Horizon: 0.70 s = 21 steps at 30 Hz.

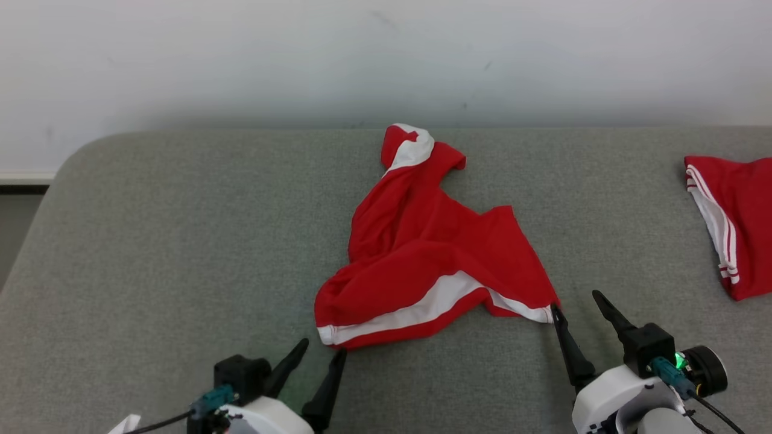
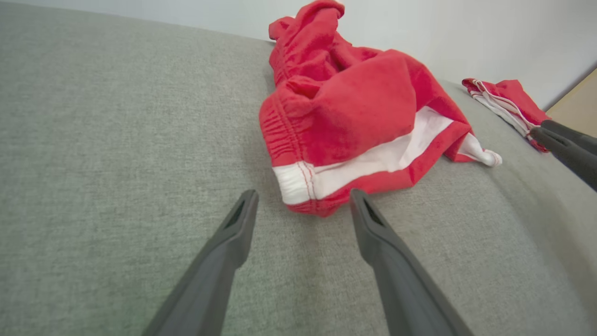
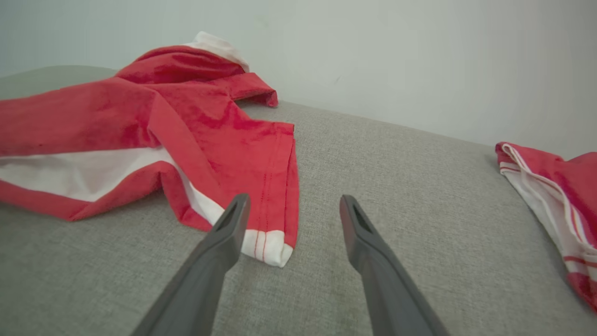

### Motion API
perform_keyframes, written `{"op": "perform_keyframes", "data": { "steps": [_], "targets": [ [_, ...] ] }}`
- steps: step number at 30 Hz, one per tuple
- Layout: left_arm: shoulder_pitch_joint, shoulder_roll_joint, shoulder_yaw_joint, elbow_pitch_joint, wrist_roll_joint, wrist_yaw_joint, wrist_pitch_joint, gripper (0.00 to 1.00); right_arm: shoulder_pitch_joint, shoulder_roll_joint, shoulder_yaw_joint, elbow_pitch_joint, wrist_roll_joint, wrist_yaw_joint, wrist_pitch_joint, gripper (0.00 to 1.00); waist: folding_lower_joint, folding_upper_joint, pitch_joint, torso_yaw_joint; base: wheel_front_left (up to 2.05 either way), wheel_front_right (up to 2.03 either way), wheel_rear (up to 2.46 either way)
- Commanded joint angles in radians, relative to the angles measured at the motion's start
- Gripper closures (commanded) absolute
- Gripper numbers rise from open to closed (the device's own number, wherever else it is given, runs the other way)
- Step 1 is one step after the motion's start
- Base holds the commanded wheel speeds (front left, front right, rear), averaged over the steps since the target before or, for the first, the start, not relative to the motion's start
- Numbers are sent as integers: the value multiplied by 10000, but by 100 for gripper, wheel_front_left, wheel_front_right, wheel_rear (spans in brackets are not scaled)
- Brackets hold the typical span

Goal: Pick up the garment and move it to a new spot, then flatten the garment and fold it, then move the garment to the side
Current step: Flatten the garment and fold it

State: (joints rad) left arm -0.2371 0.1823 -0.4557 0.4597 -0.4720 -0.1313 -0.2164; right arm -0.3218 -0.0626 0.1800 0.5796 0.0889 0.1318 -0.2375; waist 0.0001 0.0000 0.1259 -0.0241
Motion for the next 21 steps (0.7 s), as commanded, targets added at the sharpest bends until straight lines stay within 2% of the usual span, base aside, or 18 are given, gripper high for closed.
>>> {"op": "perform_keyframes", "data": {
  "steps": [1,10,21],
  "targets": [
    [-251,94,-194,141,-328,17,-41,0,-285,-3,48,295,-22,-25,33,0,-1,0,295,150,0,0,0],
    [-1372,446,-1727,541,-1826,16,-248,0,-1294,95,254,1934,-76,-25,69,0,-1,0,796,464,0,0,0],
    [-1940,850,-2607,603,-2977,16,-427,0,-1568,113,698,2815,206,-27,-5,0,-1,0,995,345,0,0,0]
  ]
}}
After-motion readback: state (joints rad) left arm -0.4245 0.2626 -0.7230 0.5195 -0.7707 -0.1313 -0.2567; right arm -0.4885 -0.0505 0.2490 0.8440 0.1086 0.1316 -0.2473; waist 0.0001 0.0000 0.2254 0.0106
